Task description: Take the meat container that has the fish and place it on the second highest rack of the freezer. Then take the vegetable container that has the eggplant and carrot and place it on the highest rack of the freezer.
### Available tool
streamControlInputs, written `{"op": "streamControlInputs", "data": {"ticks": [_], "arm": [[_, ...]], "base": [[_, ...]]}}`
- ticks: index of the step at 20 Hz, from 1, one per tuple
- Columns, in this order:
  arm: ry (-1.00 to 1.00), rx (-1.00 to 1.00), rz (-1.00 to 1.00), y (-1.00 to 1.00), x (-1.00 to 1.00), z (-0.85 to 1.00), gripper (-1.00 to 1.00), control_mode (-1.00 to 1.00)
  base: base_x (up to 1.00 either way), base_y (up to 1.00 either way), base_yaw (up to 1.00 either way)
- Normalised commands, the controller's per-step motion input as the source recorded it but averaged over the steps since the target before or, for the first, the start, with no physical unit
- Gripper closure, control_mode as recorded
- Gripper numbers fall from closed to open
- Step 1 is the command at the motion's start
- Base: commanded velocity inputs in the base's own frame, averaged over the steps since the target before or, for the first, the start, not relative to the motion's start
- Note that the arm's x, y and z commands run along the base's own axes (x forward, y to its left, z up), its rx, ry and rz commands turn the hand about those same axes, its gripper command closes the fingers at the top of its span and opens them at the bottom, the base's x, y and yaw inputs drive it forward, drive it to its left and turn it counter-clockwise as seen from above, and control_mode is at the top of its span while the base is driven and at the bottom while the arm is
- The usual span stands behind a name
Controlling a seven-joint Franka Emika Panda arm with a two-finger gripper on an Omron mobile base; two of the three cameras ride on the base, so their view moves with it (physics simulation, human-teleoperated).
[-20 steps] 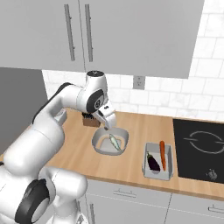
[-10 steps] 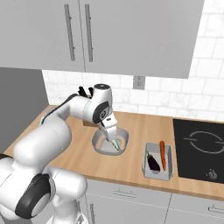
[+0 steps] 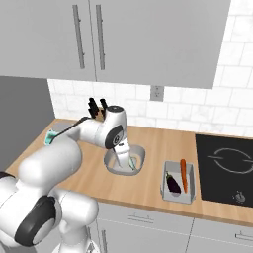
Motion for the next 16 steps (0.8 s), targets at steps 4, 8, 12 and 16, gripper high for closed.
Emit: {"op": "streamControlInputs", "data": {"ticks": [4, 8, 12, 16], "arm": [[0.0, 0.0, -0.1, 0.0, 0.21, -0.4, -1.0, -1.0], [0.0, 0.0, -0.05, -0.01, 0.35, -0.35, -1.0, -1.0], [0.0, 0.0, -0.04, 0.0, 0.18, -0.38, -1.0, -1.0], [-0.01, 0.0, -0.06, 0.0, 0.04, -0.46, -1.0, -1.0]], "base": [[0.0, 0.0, 0.0], [0.0, 0.0, 0.0], [0.0, 0.0, 0.0], [0.0, 0.0, 0.0]]}}
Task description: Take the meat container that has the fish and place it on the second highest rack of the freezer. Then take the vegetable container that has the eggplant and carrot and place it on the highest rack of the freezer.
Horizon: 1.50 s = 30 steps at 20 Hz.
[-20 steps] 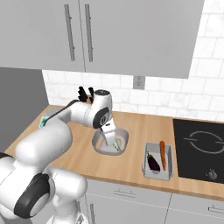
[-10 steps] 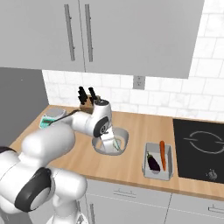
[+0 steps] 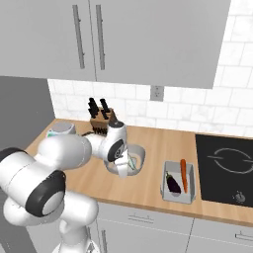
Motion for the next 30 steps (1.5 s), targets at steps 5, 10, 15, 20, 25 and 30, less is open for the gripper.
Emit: {"op": "streamControlInputs", "data": {"ticks": [5, 10, 15, 20, 25, 30], "arm": [[0.0, 0.0, -0.06, 0.0, 0.08, -0.44, -1.0, -1.0], [0.0, 0.03, -0.05, -0.04, 0.16, -0.17, -1.0, -1.0], [0.0, 0.03, -0.02, -0.1, 0.12, -0.06, -1.0, -1.0], [0.0, 0.0, 0.0, 0.0, 0.0, 0.0, -1.0, -1.0], [0.0, 0.0, 0.0, 0.0, 0.0, 0.0, -1.0, -1.0], [0.0, 0.01, 0.0, 0.0, 0.0, 0.0, 1.0, -1.0]], "base": [[0.0, 0.0, 0.0], [0.0, 0.0, 0.0], [0.0, 0.0, 0.0], [0.0, 0.0, 0.0], [0.0, 0.0, 0.0], [0.0, 0.0, 0.0]]}}
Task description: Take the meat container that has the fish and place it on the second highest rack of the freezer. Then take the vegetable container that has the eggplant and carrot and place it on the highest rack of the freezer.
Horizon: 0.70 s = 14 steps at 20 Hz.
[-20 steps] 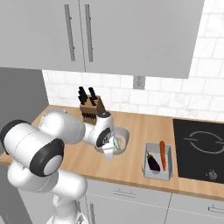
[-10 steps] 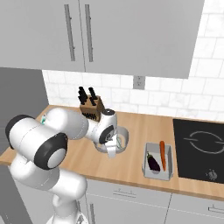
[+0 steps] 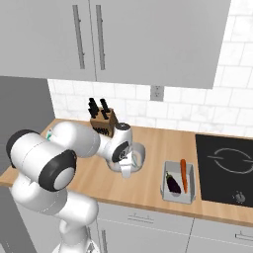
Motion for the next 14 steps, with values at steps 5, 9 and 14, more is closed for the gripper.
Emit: {"op": "streamControlInputs", "data": {"ticks": [5, 9, 14], "arm": [[0.0, 0.0, 0.0, 0.0, 0.0, 0.0, 1.0, -1.0], [0.0, 0.0, 0.0, 0.0, 0.0, 0.0, 1.0, -1.0], [-0.01, 0.0, -0.04, 0.04, -0.03, 0.46, 1.0, -1.0]], "base": [[0.0, 0.0, 0.0], [0.0, 0.0, 0.0], [0.0, 0.0, 0.0]]}}
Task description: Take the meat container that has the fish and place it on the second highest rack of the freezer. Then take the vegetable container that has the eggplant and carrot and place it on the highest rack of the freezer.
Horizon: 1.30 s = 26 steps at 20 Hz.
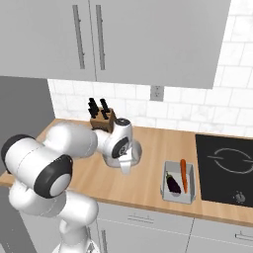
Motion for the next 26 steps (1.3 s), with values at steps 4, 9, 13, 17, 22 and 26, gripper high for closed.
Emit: {"op": "streamControlInputs", "data": {"ticks": [4, 9, 13, 17, 22, 26], "arm": [[-0.02, 0.0, -0.07, 0.13, -0.3, 0.94, 1.0, -1.0], [-0.01, 0.0, -0.12, 0.08, -0.47, 0.89, 1.0, -1.0], [0.02, 0.01, -0.15, 0.09, -0.65, 0.46, 1.0, -1.0], [0.0, 0.0, -0.11, 0.46, -0.6, 0.47, 1.0, -1.0], [0.0, 0.01, 0.0, 0.58, -0.79, 0.36, 1.0, -1.0], [-0.04, 0.01, 0.01, 0.69, -0.79, 0.36, 1.0, -1.0]], "base": [[0.0, 0.0, 0.0], [0.0, 0.0, 0.0], [0.0, 0.0, 0.0], [0.0, 0.0, 0.0], [0.0, 0.0, 0.0], [0.0, 0.0, 0.0]]}}
